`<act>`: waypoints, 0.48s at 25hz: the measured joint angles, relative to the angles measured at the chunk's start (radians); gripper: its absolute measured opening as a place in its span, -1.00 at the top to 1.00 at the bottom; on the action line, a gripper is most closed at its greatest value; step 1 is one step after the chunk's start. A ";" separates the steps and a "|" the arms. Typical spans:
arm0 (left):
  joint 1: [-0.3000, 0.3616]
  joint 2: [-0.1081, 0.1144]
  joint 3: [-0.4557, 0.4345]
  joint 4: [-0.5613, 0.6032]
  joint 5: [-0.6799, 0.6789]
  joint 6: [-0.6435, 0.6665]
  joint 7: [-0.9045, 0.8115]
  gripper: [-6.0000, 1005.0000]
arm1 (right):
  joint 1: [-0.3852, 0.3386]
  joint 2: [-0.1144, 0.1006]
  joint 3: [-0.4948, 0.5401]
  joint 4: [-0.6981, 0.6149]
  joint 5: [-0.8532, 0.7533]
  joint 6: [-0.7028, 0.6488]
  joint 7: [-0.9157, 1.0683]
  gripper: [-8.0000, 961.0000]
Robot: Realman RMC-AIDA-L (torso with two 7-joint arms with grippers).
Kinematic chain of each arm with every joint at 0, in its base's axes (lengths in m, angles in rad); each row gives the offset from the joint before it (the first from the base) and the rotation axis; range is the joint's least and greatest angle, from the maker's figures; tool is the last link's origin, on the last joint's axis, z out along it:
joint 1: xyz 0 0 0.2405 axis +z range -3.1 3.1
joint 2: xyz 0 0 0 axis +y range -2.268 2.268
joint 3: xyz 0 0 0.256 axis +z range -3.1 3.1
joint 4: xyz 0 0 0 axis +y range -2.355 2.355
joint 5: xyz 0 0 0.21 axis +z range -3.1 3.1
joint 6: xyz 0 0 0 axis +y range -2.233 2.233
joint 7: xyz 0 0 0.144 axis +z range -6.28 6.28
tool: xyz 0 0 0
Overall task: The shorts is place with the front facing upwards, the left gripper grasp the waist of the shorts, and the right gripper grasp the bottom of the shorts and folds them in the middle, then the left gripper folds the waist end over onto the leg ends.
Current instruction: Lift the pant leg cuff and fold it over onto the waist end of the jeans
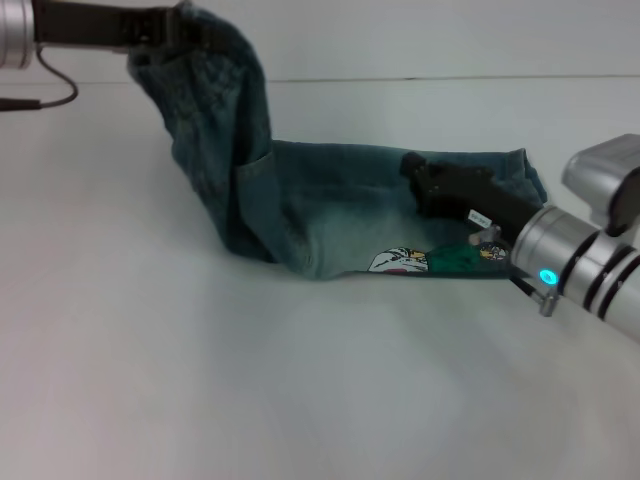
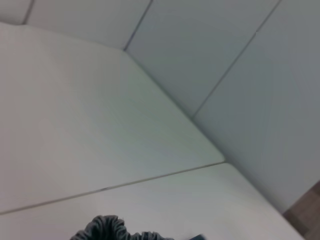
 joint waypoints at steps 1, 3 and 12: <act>-0.007 -0.002 0.000 -0.003 -0.014 0.006 0.000 0.86 | 0.009 0.001 0.018 0.022 0.006 0.010 -0.033 0.99; -0.018 -0.006 0.000 -0.009 -0.040 0.013 -0.001 0.87 | 0.024 0.002 0.050 0.056 0.008 0.026 -0.089 0.99; -0.064 -0.027 0.024 -0.075 -0.157 0.028 -0.003 0.86 | 0.111 0.011 0.150 0.196 -0.011 0.107 -0.360 0.99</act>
